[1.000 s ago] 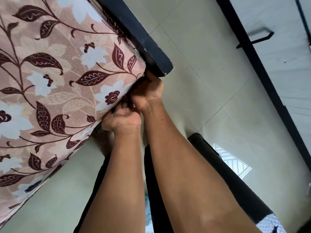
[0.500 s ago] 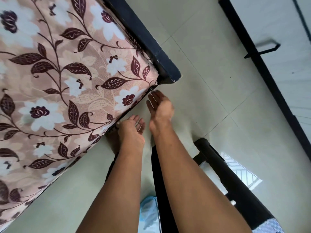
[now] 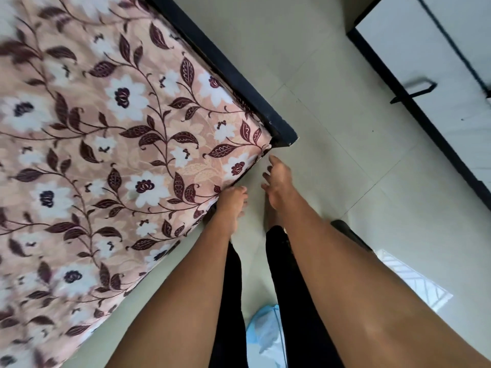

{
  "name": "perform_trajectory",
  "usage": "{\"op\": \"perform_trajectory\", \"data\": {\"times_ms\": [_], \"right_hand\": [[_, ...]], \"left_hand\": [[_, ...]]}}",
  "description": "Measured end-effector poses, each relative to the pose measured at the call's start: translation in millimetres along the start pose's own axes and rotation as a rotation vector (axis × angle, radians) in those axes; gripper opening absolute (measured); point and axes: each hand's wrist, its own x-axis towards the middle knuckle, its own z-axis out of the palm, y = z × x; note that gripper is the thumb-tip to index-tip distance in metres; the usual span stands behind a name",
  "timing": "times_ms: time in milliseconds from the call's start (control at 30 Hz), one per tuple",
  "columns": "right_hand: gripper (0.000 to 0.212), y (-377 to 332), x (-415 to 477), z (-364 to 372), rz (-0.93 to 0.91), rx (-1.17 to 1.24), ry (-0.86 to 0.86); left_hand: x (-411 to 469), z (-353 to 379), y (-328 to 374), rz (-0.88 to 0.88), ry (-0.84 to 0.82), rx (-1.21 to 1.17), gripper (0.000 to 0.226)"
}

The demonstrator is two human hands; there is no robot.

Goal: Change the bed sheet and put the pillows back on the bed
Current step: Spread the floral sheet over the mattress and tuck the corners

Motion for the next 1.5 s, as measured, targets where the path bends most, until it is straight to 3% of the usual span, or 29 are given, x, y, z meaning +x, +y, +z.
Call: {"op": "perform_trajectory", "data": {"times_ms": [200,333,433,767,900,1233,1500], "right_hand": [[0.036,-10,-76,-30,-0.139,-0.389,0.114],[0.028,-36,-130,-54,-0.269,-0.551,0.045],[0.034,-58,-170,-74,-0.346,-0.674,0.020],[0.037,-116,-263,-123,-0.476,-0.881,0.063],[0.036,-127,-292,-138,-0.520,-0.881,0.094],[0.047,-156,-353,-146,-0.583,-1.055,0.147],[0.048,-231,-405,-135,-0.803,-1.219,0.246]], "left_hand": [[-82,-23,47,0.225,0.113,0.528,0.022],[-151,-25,83,0.399,0.189,0.803,0.022],[-200,-24,104,0.473,0.191,0.926,0.023],[-302,-16,135,0.721,0.175,1.197,0.020],[-336,-12,149,0.827,0.195,1.323,0.033],[-407,-14,195,1.012,0.268,1.528,0.040],[-446,-18,249,1.146,0.375,1.468,0.040]]}}
